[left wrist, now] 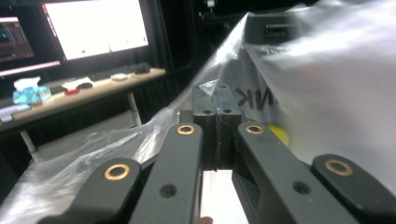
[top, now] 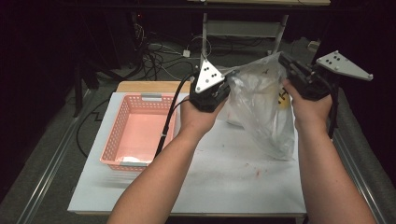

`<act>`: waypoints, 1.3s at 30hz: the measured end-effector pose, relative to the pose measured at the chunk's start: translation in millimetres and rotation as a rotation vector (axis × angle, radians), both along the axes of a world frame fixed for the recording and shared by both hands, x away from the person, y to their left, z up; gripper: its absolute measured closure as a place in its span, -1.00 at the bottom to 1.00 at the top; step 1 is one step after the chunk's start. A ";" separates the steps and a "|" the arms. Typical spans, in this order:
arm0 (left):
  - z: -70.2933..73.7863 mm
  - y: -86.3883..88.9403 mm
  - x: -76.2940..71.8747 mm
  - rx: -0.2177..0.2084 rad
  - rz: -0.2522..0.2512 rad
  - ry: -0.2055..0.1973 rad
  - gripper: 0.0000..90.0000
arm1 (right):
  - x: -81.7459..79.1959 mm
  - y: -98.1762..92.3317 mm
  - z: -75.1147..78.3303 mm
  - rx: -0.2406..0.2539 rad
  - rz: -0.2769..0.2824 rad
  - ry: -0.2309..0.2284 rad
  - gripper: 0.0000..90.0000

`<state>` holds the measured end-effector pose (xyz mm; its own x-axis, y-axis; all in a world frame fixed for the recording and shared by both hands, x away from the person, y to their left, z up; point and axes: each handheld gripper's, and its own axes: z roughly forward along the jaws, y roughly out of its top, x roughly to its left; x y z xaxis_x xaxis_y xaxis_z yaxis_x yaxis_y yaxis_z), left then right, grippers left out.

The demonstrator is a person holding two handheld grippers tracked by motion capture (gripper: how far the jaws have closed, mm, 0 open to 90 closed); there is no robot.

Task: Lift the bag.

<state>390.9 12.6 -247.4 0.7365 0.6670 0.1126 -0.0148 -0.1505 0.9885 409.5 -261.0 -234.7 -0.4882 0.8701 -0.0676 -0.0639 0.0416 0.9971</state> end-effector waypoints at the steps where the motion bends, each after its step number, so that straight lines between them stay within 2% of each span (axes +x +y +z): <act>1: 5.5 -0.5 0.4 -0.003 0.002 -0.009 0.98 | 0.4 -0.4 4.7 -0.004 -0.003 -0.012 1.00; 6: 31.3 1.0 1.2 -0.032 0.012 -0.050 0.98 | -0.4 -4.9 22.1 0.009 -0.010 -0.043 1.00; 9: 37.6 2.6 0.1 -0.032 0.016 -0.066 0.98 | -0.9 -9.2 25.6 0.013 -0.016 -0.049 1.00; 12: 31.5 2.2 2.1 -0.017 0.013 -0.046 0.98 | 1.2 -12.0 18.4 0.008 -0.022 -0.029 1.00; 15: 18.1 2.2 5.4 0.005 0.021 -0.021 0.98 | 4.7 -13.7 2.4 -0.005 -0.026 0.005 1.00; 20: 0.9 8.4 11.6 0.003 0.026 0.026 0.97 | 9.6 -19.0 -18.7 -0.007 -0.038 0.052 1.00; 24: -2.4 11.5 13.1 0.007 0.027 0.032 0.97 | 10.9 -21.2 -25.1 -0.010 -0.044 0.068 1.00; 29: -0.3 13.3 11.6 0.010 0.026 0.025 0.95 | 10.4 -20.0 -24.9 -0.016 -0.043 0.068 1.00; 30: -0.4 13.1 11.0 0.009 0.016 0.042 0.82 | 10.6 -19.8 -24.7 -0.019 -0.042 0.067 1.00; 33: -1.0 15.1 7.6 0.023 0.009 0.056 0.49 | 11.2 -19.0 -24.3 -0.027 -0.045 0.074 1.00; 36: -4.2 21.0 -1.1 0.031 0.000 0.065 0.27 | 12.5 -18.4 -23.3 -0.034 -0.049 0.078 1.00; 39: -11.8 26.3 -13.5 0.057 0.006 0.066 0.11 | 14.1 -17.7 -23.2 -0.039 -0.056 0.088 1.00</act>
<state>377.4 38.9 -259.2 0.7393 0.6656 0.1020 0.0508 -0.2062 0.9772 423.6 -278.8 -257.9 -0.4440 0.8939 -0.0612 0.0271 0.0817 0.9963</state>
